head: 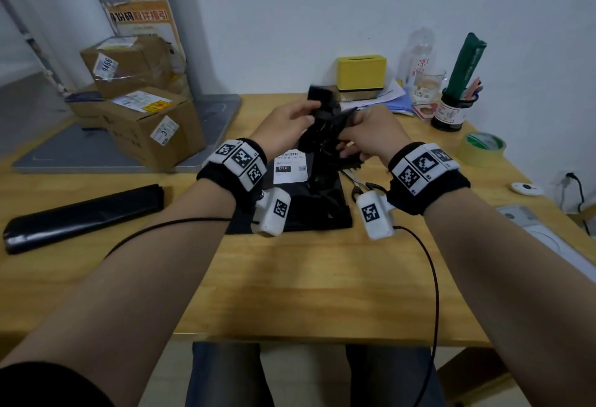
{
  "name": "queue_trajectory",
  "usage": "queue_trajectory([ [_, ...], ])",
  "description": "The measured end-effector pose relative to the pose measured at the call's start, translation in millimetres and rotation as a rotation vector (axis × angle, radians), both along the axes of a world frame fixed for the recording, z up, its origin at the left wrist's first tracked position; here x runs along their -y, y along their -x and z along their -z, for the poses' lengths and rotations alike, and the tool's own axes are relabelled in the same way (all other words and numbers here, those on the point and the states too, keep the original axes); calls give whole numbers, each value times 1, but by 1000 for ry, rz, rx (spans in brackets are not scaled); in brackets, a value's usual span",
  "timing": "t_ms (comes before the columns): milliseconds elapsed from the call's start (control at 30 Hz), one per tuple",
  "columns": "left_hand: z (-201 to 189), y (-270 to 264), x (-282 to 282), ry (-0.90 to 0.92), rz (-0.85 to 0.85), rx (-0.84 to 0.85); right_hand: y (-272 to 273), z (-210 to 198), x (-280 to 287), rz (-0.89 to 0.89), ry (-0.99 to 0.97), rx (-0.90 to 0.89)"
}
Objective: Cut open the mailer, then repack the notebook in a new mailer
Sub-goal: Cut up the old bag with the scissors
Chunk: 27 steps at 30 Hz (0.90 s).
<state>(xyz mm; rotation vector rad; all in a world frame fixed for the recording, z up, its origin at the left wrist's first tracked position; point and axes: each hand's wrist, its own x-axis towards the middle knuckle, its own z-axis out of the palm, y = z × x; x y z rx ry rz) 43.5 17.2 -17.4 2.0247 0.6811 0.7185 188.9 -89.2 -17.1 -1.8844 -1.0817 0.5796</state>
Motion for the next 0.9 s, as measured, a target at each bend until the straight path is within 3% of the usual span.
queue_trajectory([
  [200,13,10,2,224,-24,-58,3,-1,3,-36,-203,-189],
  [333,17,20,0,262,100,-123,7,5,4,-57,-275,-211],
  [467,20,23,6,241,152,-150,15,6,0,-35,-308,-167],
  [767,24,26,21,163,-52,-66,30,-1,3,-16,-212,-152],
  [900,23,31,28,74,-106,-42,37,-17,17,47,-158,35],
])
